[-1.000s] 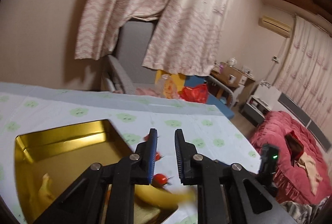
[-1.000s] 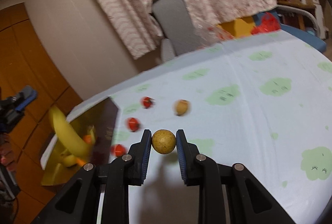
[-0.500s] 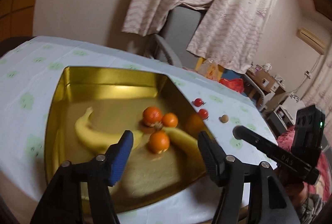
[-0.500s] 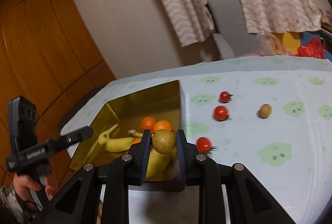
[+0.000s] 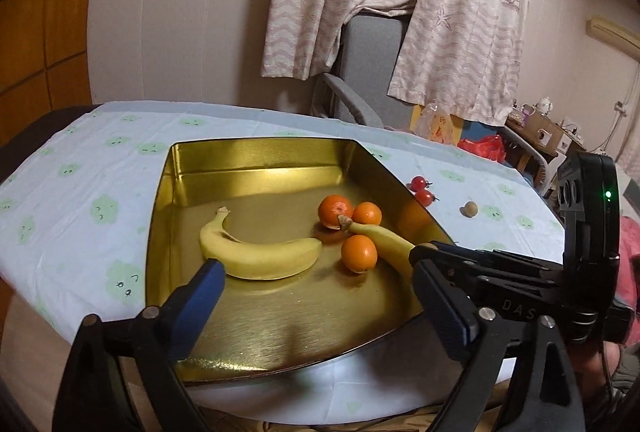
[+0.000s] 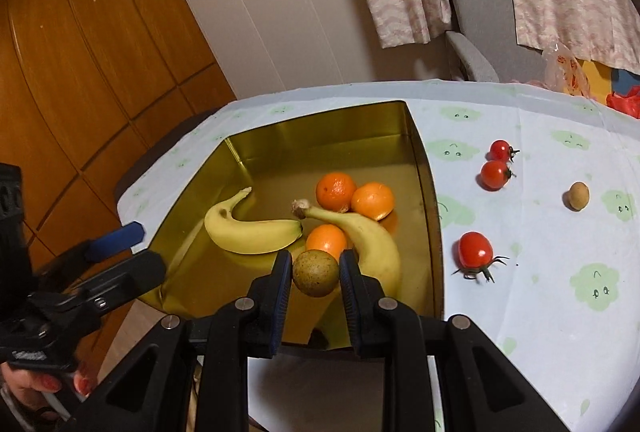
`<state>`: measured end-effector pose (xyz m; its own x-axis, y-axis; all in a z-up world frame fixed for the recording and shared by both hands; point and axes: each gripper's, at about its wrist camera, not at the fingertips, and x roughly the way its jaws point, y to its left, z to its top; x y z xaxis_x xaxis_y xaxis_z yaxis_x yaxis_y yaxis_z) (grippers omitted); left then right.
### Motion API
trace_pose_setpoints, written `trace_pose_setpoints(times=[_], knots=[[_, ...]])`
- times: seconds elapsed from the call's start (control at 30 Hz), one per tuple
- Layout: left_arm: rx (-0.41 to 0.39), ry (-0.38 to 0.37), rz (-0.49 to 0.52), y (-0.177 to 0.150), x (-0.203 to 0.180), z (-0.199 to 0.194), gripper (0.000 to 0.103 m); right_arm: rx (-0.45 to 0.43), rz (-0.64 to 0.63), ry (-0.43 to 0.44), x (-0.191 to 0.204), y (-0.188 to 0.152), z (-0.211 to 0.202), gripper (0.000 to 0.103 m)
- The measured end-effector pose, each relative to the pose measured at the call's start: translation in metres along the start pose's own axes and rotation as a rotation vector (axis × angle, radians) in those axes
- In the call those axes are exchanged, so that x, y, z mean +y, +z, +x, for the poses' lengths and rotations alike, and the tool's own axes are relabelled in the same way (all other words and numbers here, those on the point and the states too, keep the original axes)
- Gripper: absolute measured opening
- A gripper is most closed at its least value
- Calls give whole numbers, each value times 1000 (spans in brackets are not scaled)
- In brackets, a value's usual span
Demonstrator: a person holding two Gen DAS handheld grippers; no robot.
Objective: Organize fruits
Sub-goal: 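Carry the banana and brown fruit over the gold tray and open both tools, then grasp a second brown fruit with the right tool while the left tool moves toward the cherry tomatoes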
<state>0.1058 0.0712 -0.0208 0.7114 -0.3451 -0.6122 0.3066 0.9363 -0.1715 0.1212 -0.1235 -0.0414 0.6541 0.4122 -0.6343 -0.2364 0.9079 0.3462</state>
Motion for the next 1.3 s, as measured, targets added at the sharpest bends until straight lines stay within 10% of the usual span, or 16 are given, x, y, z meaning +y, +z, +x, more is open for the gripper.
trace_pose_setpoints(times=[0.47, 1.3], knots=[[17, 79, -47, -8, 9, 0, 103, -93, 19, 57, -1, 0, -20, 32], [78, -51, 96, 2, -78, 10, 103, -97, 304, -210, -132, -30, -71, 33]])
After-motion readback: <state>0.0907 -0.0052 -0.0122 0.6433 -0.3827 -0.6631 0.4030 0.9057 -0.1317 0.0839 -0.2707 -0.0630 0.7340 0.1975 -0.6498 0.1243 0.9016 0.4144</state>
